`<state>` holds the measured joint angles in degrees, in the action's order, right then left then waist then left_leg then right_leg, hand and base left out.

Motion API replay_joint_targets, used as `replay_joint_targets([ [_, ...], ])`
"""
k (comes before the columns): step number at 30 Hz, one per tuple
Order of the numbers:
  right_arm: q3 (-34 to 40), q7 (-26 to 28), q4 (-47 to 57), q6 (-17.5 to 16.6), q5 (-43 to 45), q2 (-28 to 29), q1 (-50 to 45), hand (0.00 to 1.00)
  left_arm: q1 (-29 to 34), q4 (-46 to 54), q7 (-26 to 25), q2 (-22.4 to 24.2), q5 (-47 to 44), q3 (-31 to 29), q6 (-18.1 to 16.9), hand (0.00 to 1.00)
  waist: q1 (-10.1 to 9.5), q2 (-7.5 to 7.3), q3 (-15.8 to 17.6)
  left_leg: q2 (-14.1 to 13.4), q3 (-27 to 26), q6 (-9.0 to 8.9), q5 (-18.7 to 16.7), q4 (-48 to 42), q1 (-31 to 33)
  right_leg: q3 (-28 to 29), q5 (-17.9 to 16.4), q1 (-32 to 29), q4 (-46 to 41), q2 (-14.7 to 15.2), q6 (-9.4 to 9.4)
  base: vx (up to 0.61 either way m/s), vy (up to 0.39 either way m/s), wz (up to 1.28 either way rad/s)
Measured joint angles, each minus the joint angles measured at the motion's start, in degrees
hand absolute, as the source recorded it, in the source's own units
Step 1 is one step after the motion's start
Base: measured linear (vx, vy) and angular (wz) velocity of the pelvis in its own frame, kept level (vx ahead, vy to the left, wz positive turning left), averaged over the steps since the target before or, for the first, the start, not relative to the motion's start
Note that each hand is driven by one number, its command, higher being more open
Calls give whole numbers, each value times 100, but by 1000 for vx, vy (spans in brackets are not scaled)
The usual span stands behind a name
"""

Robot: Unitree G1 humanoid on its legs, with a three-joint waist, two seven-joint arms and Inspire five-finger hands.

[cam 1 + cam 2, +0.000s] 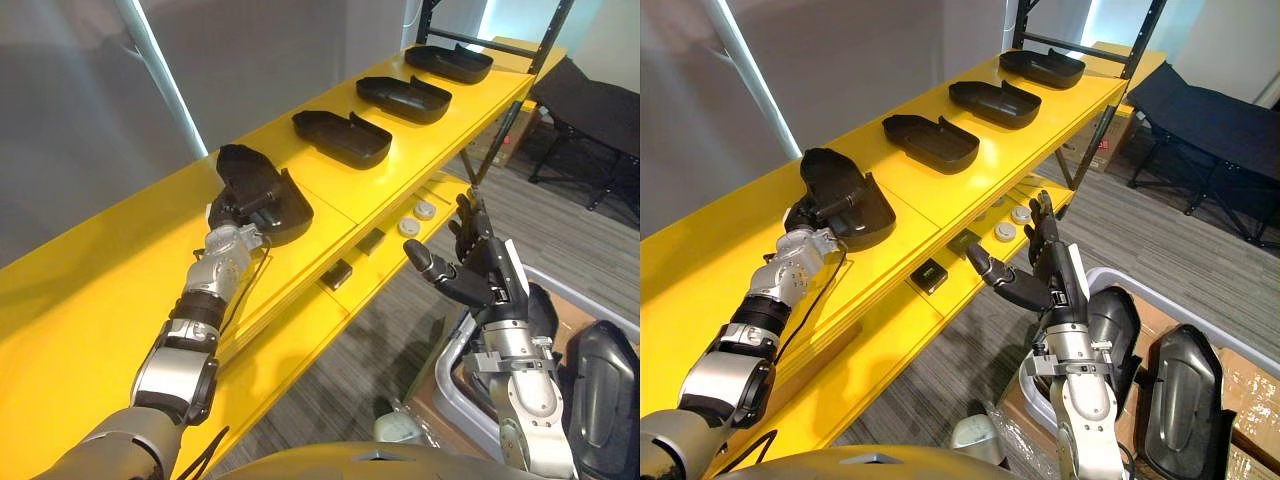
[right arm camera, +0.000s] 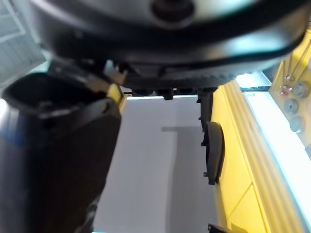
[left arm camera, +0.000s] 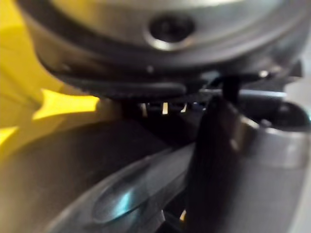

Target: Walk over and take three plastic housings, then place them on the shelf

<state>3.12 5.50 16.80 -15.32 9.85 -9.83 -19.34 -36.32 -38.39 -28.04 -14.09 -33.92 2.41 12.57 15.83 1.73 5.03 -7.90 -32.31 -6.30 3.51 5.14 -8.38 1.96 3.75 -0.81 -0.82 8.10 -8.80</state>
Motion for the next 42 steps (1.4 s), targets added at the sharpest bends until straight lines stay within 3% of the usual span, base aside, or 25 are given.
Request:
replay_joint_targets([
  [9,-227,-120,0,0,0,5,-17,100,-36,-140,-970,93,1214,-12,-36,100,-2,-46,28,-68,-10,-19,45,1,4,-14,-11,-9,8,-62,7,-2,-8,-1],
  [16,-394,-235,0,-4,-1,12,-151,100,-5,-155,-2015,360,3001,-157,146,100,9,-138,65,-83,69,-27,62,1,72,-53,7,-29,8,-75,37,13,-9,5],
  [19,-392,-258,-2,-6,-22,10,-245,100,141,191,-2496,360,3214,-422,142,100,-7,-137,65,-90,126,-29,84,-1,113,-115,12,-36,9,-74,43,28,-13,9],
  [24,-379,-204,-2,0,47,-75,-194,100,548,1571,-2619,390,3200,-487,-25,100,-136,-146,57,-68,224,-20,91,-2,127,-205,13,6,8,-38,45,14,-3,10],
  [28,-369,-88,-142,155,287,-359,305,100,786,2892,-2298,554,2844,-232,-616,100,-211,-149,43,-42,397,13,122,-1,103,-366,8,145,10,13,48,-23,5,20],
  [31,-238,-73,-809,370,422,-667,1296,100,1245,4163,-1619,812,2498,439,-974,100,-389,-104,-21,-19,602,42,163,0,137,-570,-14,239,12,56,75,-44,-9,27],
  [35,-117,-101,-1698,809,693,-889,2245,100,1924,4815,-785,1048,2495,1000,-998,100,-668,75,-151,-26,953,17,253,0,214,-965,-53,400,52,85,95,-41,-24,43],
  [39,122,-232,-2346,1110,730,-1086,2682,100,2584,4916,-23,958,2472,897,-996,100,-948,132,-216,-62,1393,16,396,-2,391,-1420,-75,534,115,65,103,-47,-41,59],
  [42,343,-366,-3066,1342,739,-1300,3180,100,3227,5217,571,642,2301,586,-1036,100,-1142,60,-214,-54,1746,24,506,-4,579,-1759,-50,611,183,59,101,-25,-18,53],
])
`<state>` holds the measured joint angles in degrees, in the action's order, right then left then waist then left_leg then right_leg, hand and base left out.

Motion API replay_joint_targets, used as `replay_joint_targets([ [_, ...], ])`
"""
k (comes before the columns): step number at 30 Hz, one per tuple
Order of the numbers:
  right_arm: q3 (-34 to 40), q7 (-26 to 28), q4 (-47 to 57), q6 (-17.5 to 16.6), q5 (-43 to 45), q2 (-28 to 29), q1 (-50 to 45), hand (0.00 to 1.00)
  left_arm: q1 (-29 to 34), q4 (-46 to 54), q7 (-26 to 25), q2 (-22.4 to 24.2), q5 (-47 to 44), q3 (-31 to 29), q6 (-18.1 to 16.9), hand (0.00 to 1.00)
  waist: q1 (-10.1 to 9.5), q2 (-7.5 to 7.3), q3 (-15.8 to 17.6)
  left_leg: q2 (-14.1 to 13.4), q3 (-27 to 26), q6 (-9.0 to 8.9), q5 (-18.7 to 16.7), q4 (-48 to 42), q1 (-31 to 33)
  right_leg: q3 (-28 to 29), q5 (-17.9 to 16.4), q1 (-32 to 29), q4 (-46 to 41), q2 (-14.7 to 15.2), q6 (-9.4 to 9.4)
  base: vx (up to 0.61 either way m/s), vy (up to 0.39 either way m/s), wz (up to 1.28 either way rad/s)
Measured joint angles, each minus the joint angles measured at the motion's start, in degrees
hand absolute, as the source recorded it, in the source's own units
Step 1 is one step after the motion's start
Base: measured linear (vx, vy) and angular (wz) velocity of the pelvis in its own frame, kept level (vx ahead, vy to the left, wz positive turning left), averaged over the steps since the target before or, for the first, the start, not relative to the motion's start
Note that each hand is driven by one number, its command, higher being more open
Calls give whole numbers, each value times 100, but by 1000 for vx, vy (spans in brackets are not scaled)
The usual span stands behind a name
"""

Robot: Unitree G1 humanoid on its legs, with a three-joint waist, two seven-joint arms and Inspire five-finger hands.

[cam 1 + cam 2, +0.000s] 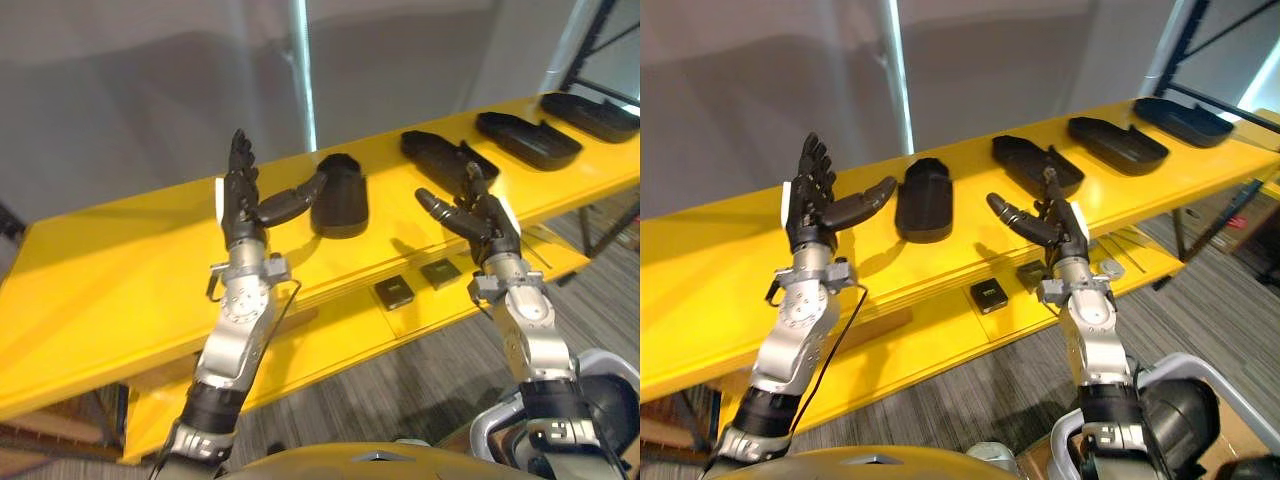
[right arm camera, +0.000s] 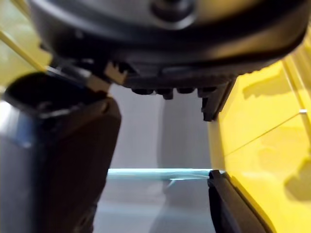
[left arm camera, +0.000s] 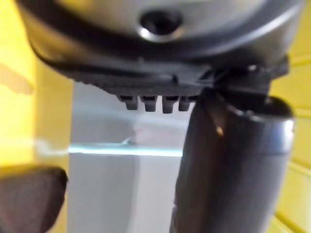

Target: Walk over and take three plastic housings, then place them on the shelf

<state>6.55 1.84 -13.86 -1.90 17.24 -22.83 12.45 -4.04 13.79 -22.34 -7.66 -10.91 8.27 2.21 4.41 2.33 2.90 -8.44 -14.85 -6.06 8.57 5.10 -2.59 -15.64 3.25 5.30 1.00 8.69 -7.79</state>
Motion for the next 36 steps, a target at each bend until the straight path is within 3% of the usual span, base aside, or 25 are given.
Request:
replay_joint_targets([
  [4,228,-247,-1422,144,148,-299,919,100,545,157,547,-244,-269,-557,-366,100,-342,-128,61,50,368,22,81,-6,46,-324,32,193,-6,12,58,-10,-6,45],
  [7,297,-198,-2101,152,506,-622,1424,100,796,360,875,-252,-469,-814,-681,100,-537,-124,98,93,610,41,158,-19,215,-550,27,182,-24,32,64,-30,11,47],
  [10,301,-101,-2852,160,841,-921,2147,100,915,530,1184,-359,-686,-913,-970,100,-738,-94,432,74,749,81,206,-18,267,-661,-60,168,-149,23,117,-87,-2,28],
  [17,60,259,-4269,361,1424,-1840,4155,100,898,521,2034,-805,-1520,-781,-1289,100,-936,125,1373,-7,926,6,375,-23,798,-803,-72,-358,-423,16,135,-118,-8,16],
  [20,-53,417,-4553,407,1493,-1952,4502,100,832,514,2155,-986,-1647,-624,-1349,100,-995,147,1637,-3,984,58,485,-26,890,-785,-97,-515,-616,31,169,-10,-9,1],
  [27,-51,456,-4855,590,1471,-1984,4933,100,676,427,2180,-1120,-1649,-451,-1363,100,-1060,148,1909,-4,1002,100,572,-32,1009,-768,-365,-849,-1164,149,238,26,-43,2],
  [36,-49,794,-4852,625,1468,-2025,5098,100,623,428,2240,-1252,-1833,-341,-1461,100,-1192,181,2031,-56,1007,-8,528,-31,1003,-765,-845,-1150,-1913,234,322,-11,-76,1],
])
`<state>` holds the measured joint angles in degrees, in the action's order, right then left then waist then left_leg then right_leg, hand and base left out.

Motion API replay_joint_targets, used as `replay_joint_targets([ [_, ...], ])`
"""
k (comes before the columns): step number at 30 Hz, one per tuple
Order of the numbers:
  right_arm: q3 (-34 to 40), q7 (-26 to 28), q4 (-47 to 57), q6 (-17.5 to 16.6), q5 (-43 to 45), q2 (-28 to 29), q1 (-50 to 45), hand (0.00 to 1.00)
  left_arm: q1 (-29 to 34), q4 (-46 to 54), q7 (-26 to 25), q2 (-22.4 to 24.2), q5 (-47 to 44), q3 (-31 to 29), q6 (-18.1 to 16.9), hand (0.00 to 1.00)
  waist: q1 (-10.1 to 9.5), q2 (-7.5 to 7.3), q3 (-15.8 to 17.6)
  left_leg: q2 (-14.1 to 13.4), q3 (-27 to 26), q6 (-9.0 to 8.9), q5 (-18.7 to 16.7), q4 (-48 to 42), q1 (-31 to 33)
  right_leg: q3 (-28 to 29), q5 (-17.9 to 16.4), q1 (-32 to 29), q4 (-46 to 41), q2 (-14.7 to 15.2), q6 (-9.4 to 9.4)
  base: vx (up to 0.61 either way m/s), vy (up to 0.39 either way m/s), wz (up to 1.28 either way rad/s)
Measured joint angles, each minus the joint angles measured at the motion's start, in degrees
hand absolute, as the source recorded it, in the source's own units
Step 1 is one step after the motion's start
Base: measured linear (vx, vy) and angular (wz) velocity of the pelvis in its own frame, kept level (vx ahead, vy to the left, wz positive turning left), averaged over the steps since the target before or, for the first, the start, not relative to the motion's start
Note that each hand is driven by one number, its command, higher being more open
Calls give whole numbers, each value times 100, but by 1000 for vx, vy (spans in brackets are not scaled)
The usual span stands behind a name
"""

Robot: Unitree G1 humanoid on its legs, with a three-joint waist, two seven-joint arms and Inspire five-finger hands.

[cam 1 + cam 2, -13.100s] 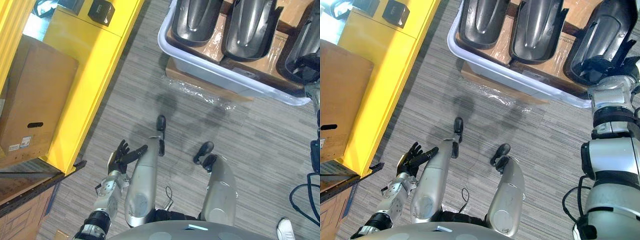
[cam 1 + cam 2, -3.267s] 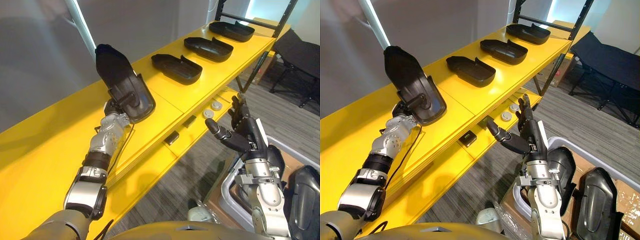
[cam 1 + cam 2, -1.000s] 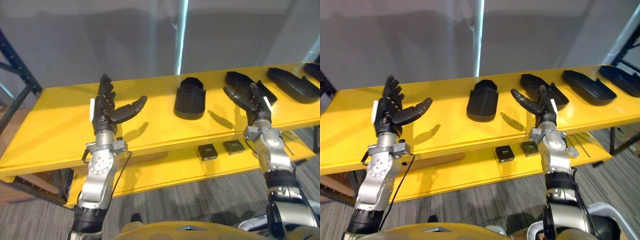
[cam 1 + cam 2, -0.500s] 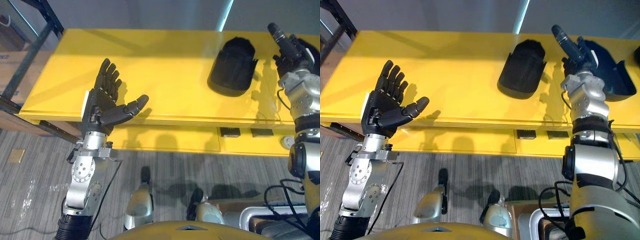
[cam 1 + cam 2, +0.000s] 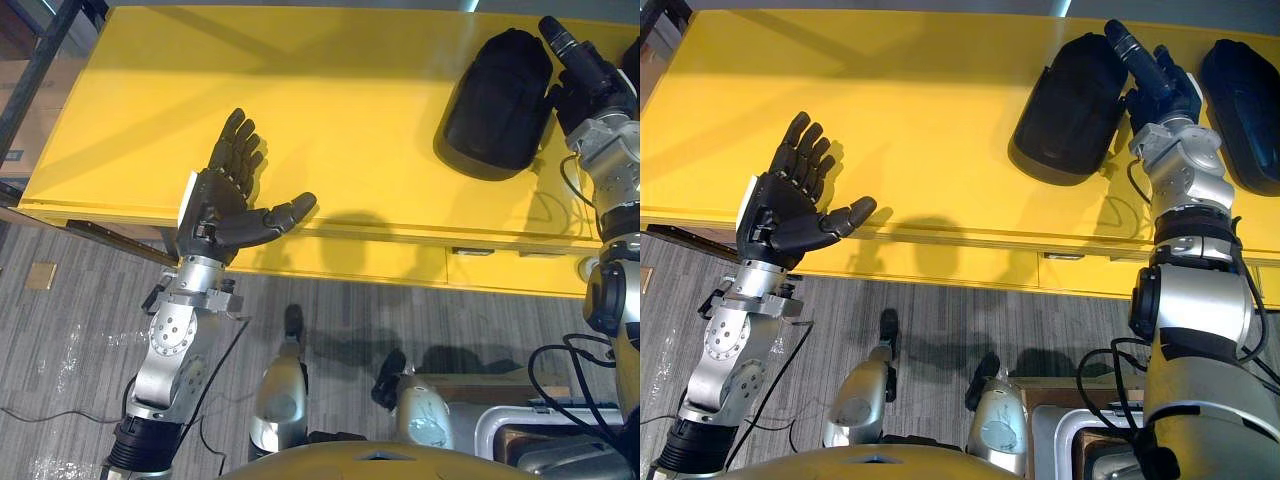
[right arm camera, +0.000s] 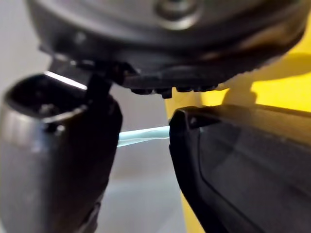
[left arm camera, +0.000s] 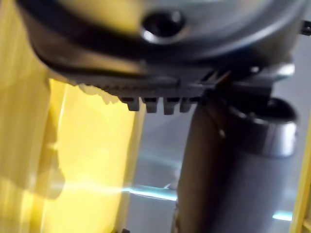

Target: Walk over and take three plastic housings, then place them on the shelf

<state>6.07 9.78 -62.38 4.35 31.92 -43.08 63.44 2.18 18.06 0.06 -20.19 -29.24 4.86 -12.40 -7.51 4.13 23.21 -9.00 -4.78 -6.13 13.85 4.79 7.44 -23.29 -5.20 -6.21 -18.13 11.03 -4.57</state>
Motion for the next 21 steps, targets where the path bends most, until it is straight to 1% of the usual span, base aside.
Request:
replay_joint_targets([
  [4,-10,189,0,-72,-12,0,-1,100,12,0,145,0,-17,-1,0,100,-21,2,1,-27,11,-6,4,-1,-6,-12,-112,-55,-179,37,31,4,-55,1],
  [8,-239,449,0,-201,-11,1,-17,100,25,0,274,-2,-21,-21,0,100,-64,-4,9,-30,26,-18,-13,-145,10,-17,-201,-49,-292,65,45,13,-54,1],
  [14,-397,612,0,-606,-3,5,-158,100,76,24,452,-10,-28,-34,0,100,-187,-1,20,-56,94,-28,-46,-211,10,-89,-222,45,-266,9,52,1,-36,5],
  [21,-591,583,82,-771,-12,86,-184,100,223,24,568,-103,-28,-117,2,100,-229,-116,88,-67,167,-22,-59,-238,15,-151,-213,136,-169,-30,44,-9,-16,5],
])
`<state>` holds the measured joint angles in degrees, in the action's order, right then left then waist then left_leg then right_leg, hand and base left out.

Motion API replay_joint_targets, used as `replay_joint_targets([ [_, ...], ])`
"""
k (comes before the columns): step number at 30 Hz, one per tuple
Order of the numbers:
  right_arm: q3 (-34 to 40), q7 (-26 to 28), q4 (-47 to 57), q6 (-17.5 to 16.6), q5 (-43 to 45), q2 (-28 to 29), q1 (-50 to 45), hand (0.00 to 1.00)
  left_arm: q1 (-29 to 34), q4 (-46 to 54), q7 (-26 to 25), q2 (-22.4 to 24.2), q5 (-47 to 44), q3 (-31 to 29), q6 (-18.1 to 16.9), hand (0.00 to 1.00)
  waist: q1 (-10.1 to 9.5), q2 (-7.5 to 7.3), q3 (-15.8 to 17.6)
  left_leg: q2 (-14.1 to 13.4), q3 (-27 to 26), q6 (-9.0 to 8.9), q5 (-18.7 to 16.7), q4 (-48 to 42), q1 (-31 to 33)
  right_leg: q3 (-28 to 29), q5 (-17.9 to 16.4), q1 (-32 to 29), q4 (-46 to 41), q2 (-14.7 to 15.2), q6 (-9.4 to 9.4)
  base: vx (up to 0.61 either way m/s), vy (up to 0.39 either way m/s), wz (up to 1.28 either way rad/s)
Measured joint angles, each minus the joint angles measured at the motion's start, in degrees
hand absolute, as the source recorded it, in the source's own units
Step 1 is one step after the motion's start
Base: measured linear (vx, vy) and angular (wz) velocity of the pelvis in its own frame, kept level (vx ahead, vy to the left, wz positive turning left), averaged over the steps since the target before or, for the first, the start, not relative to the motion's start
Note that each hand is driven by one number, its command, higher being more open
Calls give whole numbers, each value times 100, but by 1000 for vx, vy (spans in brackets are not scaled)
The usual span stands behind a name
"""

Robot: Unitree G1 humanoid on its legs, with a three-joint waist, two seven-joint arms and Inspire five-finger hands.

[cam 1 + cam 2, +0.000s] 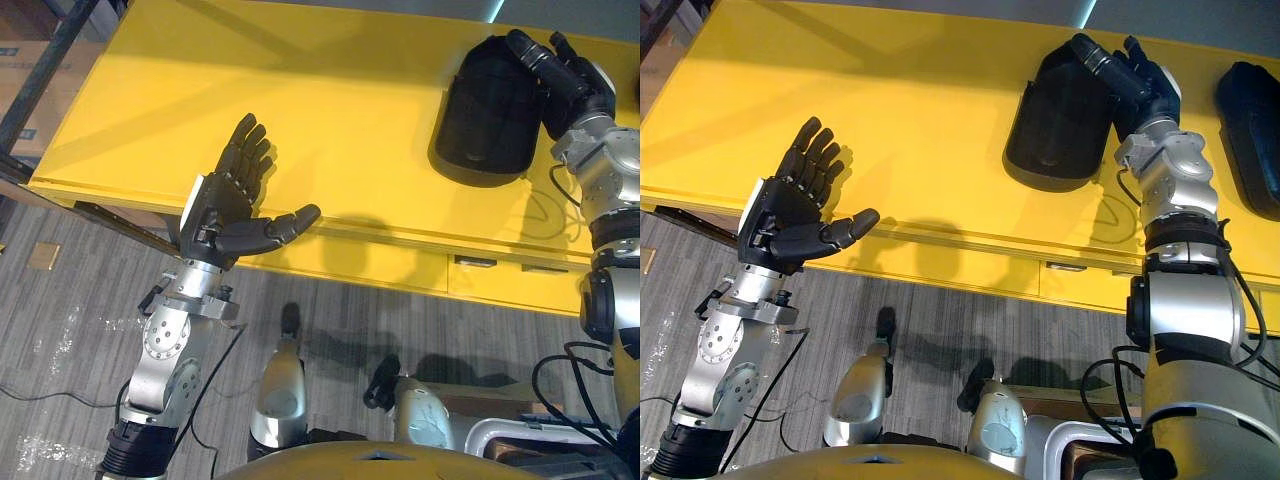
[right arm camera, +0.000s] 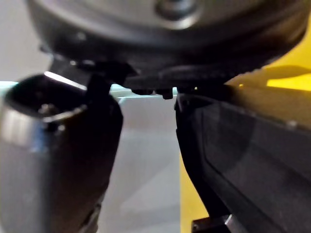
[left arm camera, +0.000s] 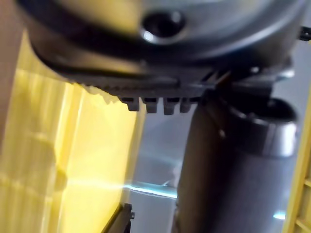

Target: Walk over and take three plastic housings, then place them on the shelf

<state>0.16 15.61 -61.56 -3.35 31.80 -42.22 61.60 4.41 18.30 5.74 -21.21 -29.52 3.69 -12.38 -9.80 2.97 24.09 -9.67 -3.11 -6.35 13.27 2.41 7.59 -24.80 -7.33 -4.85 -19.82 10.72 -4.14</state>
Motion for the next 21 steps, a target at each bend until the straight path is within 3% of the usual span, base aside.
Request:
replay_joint_targets([
  [6,-147,-413,63,-224,-24,0,-21,100,57,0,9,-42,1,-17,0,100,-89,-67,39,-12,-1,22,-27,-1,13,2,31,31,110,-40,-34,0,0,0],
  [11,-157,-1188,183,-765,-264,0,-23,100,64,-1,9,-168,1,-17,0,100,-90,-134,76,-38,-16,8,-21,1,20,2,129,107,287,-108,-39,25,-20,-1],
  [14,-60,-1692,460,-895,-791,-1,-32,100,81,-1,-2,-188,1,-17,-1,100,-42,-139,79,-35,-35,3,-27,7,13,7,155,111,322,-111,-40,0,0,0],
  [17,217,-2331,1852,-1144,-1539,-50,-519,100,254,1,-20,-156,8,-16,-6,100,90,-143,76,-14,-83,-3,-80,7,-90,16,197,235,452,-111,-68,32,-9,-7],
  [18,332,-2665,2880,-1230,-1997,-245,-906,100,426,3,-47,-52,44,-16,-14,100,144,-149,68,8,-174,18,-134,5,-186,88,253,337,580,-110,-109,50,2,-19],
  [19,356,-2706,3075,-1235,-2042,-283,-975,100,454,5,-49,-30,49,-17,-15,100,152,-151,66,12,-192,20,-142,9,-206,101,266,352,607,-110,-115,60,11,-20],
  [21,717,-2889,4497,-1237,-2245,-391,-1662,100,579,10,-105,124,70,-15,-39,100,238,-212,-27,30,-307,40,-204,19,-261,177,357,415,795,-118,-151,46,17,-24],
])
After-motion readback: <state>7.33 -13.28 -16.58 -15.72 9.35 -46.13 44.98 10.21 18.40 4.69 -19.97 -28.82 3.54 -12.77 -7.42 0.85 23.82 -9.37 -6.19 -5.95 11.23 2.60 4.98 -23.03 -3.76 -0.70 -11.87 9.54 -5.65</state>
